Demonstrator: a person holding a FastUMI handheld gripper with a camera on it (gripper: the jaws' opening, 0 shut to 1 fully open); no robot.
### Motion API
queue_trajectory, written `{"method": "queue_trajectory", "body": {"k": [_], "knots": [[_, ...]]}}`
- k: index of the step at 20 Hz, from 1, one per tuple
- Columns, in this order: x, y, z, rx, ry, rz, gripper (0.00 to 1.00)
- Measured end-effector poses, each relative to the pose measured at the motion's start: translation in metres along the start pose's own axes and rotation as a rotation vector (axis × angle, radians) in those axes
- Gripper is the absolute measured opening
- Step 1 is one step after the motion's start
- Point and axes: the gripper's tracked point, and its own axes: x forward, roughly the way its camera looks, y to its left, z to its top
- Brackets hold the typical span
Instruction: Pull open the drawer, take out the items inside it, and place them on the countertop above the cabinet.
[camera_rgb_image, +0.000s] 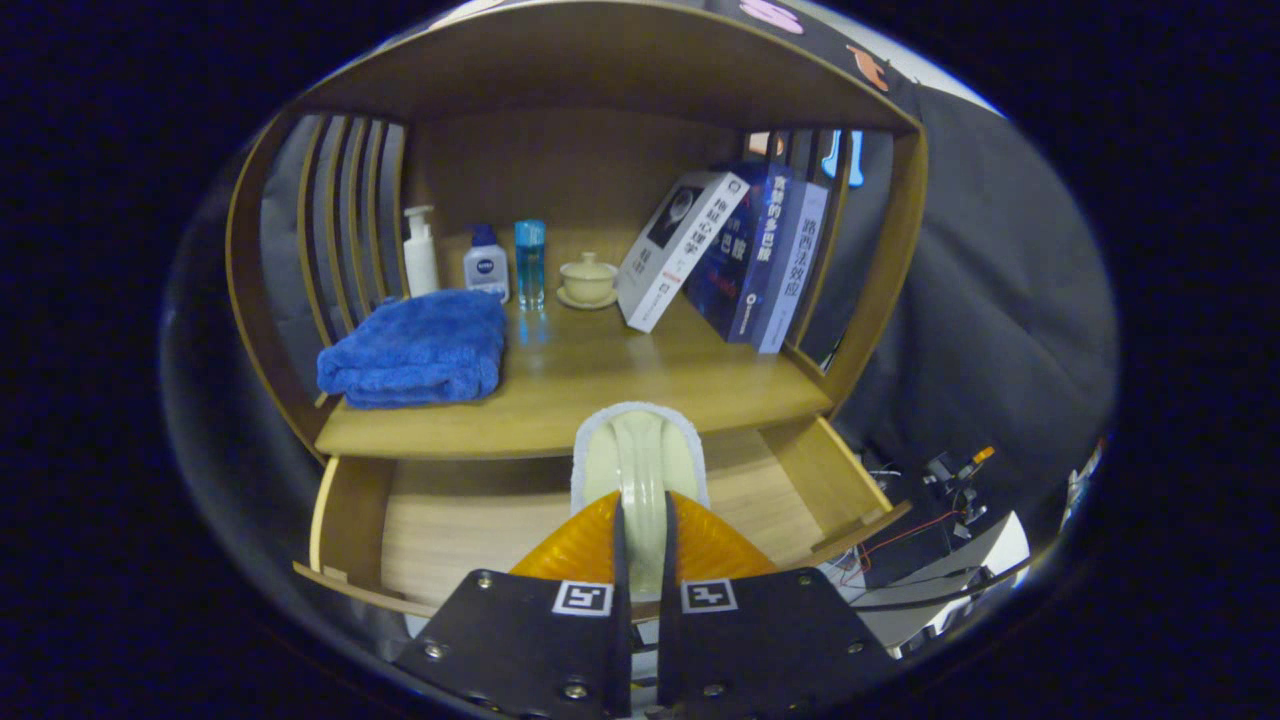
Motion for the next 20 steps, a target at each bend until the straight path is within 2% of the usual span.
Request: {"method": "queue_trajectory", "body": {"k": [4,8,13,20], "knots": [[-0.008,0.005,0.035,0.015,-0.093,0.014,0.11],[0.012,0.015,0.055,0.017,-0.135,0.047,0.1],[0.053,0.038,0.068,0.009,-0.111,0.113,0.11],[0.111,0.064,0.057,-0.041,-0.004,0.154,0.11]]}}
